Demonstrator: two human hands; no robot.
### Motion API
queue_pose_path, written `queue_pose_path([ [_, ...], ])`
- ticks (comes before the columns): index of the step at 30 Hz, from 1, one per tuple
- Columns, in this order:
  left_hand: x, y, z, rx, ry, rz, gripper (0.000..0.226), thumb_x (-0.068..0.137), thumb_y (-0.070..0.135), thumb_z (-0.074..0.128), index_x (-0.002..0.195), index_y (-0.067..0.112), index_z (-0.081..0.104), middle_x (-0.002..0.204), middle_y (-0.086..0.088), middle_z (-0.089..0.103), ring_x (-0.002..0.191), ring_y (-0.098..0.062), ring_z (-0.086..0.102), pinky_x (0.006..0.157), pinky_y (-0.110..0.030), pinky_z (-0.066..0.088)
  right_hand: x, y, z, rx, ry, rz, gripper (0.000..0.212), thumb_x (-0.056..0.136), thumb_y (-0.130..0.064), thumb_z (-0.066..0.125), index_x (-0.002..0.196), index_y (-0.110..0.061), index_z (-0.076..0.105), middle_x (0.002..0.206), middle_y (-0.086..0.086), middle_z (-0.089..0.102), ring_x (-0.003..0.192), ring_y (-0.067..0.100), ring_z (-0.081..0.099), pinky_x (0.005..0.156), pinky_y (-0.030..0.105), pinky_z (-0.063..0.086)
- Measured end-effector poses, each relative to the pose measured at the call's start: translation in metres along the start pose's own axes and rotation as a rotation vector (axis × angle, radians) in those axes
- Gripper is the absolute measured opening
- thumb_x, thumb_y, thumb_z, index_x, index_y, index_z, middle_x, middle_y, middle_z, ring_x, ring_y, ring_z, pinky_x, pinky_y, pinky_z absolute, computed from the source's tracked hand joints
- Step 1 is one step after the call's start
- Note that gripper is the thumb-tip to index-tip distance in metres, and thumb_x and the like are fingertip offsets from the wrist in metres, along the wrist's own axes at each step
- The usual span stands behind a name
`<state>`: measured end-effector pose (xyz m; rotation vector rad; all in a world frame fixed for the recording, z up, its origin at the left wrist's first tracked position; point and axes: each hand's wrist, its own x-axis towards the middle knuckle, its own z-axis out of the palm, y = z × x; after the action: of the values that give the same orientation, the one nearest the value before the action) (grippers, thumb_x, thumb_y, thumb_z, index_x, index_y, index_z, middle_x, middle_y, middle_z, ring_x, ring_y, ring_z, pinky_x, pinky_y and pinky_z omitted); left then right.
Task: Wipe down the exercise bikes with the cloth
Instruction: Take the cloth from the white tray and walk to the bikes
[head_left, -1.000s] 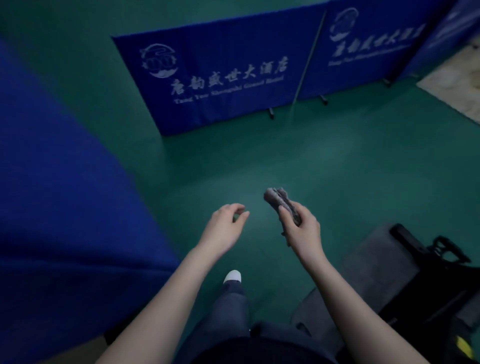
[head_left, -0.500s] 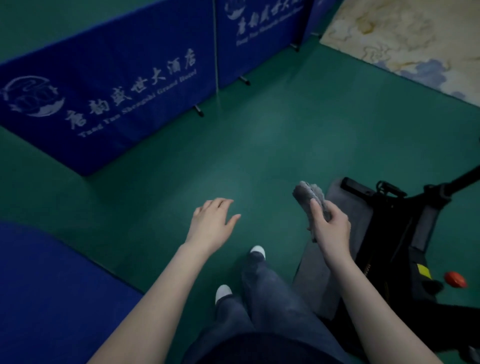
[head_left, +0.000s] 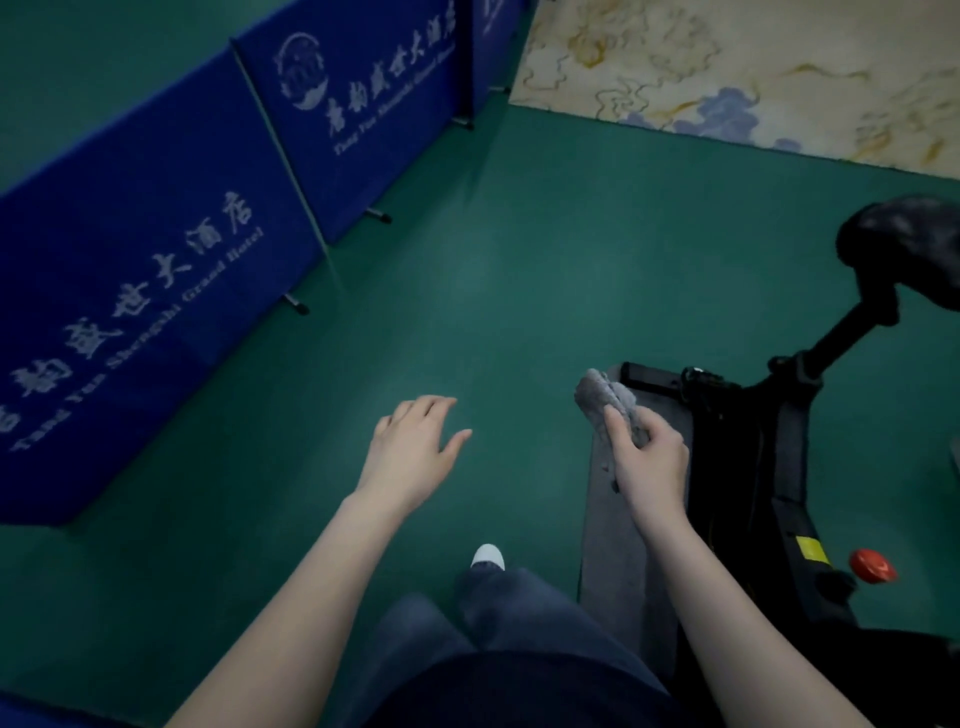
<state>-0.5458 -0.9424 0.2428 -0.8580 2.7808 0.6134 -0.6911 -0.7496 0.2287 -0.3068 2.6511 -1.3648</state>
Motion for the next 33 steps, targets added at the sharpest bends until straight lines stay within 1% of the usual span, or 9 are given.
queue_pose_path([
  [4,0.053,0.032,-0.008,0.018,-0.026,0.105,0.05,0.098,0.044,0.04,0.142,0.021,0.037,0.146,0.006,0.041,0.135,-0.016,0.032,0.108,-0.035,0.025,0.034,0.003,-0.016,-0.004,0.098,0.043,0.045,0.09,-0.021,0.063,0.055,-0.013,0.036,0.056,-0.001,0.037,0.055,0.015,0.035,0.056,0.033,0.027],
  [8,0.1,0.06,-0.014,0.052,-0.045,0.225,0.05,0.098,0.045,0.041,0.142,0.021,0.037,0.145,0.007,0.041,0.135,-0.016,0.032,0.109,-0.034,0.026,0.052,0.018,-0.028,0.044,0.188,0.163,0.044,0.09,-0.026,0.061,0.061,-0.001,0.041,0.06,0.006,0.042,0.057,0.02,0.04,0.058,0.035,0.036],
  [10,0.123,0.076,-0.016,0.065,-0.056,0.292,0.05,0.098,0.044,0.042,0.142,0.021,0.038,0.145,0.006,0.042,0.135,-0.016,0.033,0.108,-0.034,0.026,0.059,0.024,-0.034,0.064,0.237,0.216,0.042,0.091,-0.029,0.06,0.064,0.0,0.045,0.061,0.008,0.046,0.058,0.022,0.042,0.059,0.036,0.038],
  [14,0.17,0.109,-0.019,0.082,-0.098,0.447,0.05,0.098,0.044,0.042,0.142,0.021,0.037,0.145,0.007,0.041,0.134,-0.016,0.034,0.106,-0.033,0.026,0.076,0.028,-0.042,0.097,0.338,0.341,0.037,0.091,-0.034,0.06,0.075,-0.001,0.06,0.074,0.014,0.061,0.069,0.032,0.059,0.063,0.044,0.055],
  [18,0.224,0.14,-0.024,0.105,-0.14,0.623,0.051,0.097,0.044,0.043,0.142,0.021,0.038,0.144,0.006,0.042,0.133,-0.017,0.035,0.106,-0.034,0.028,0.098,0.021,-0.045,0.091,0.481,0.419,0.04,0.093,-0.034,0.058,0.071,-0.001,0.056,0.071,0.016,0.059,0.068,0.035,0.058,0.058,0.038,0.048],
  [21,0.267,0.159,-0.033,0.125,-0.186,0.757,0.052,0.097,0.044,0.043,0.142,0.02,0.037,0.146,0.005,0.042,0.135,-0.016,0.034,0.107,-0.034,0.028,0.117,0.008,-0.042,0.091,0.6,0.502,0.042,0.093,-0.033,0.058,0.064,-0.004,0.047,0.062,0.008,0.048,0.059,0.03,0.05,0.054,0.035,0.044],
  [23,0.294,0.17,-0.039,0.124,-0.205,0.821,0.052,0.097,0.044,0.044,0.142,0.02,0.038,0.146,0.005,0.042,0.135,-0.016,0.035,0.108,-0.033,0.028,0.126,0.001,-0.039,0.094,0.657,0.553,0.041,0.093,-0.034,0.058,0.063,-0.008,0.049,0.062,0.005,0.049,0.06,0.029,0.054,0.057,0.042,0.051],
  [25,0.318,0.181,-0.044,0.139,-0.221,0.882,0.052,0.096,0.044,0.044,0.142,0.02,0.039,0.146,0.004,0.042,0.135,-0.016,0.035,0.109,-0.033,0.028,0.133,-0.002,-0.038,0.079,0.719,0.595,0.039,0.092,-0.039,0.058,0.069,-0.007,0.055,0.069,0.01,0.056,0.066,0.032,0.059,0.061,0.049,0.055],
  [33,0.356,0.231,-0.04,0.215,-0.273,1.124,0.051,0.096,0.047,0.042,0.139,0.02,0.043,0.14,0.003,0.048,0.132,-0.018,0.039,0.105,-0.035,0.03,0.138,-0.008,-0.045,0.086,0.946,0.686,0.063,0.08,-0.061,0.048,0.081,0.002,0.055,0.076,0.021,0.058,0.068,0.041,0.058,0.062,0.054,0.053],
])
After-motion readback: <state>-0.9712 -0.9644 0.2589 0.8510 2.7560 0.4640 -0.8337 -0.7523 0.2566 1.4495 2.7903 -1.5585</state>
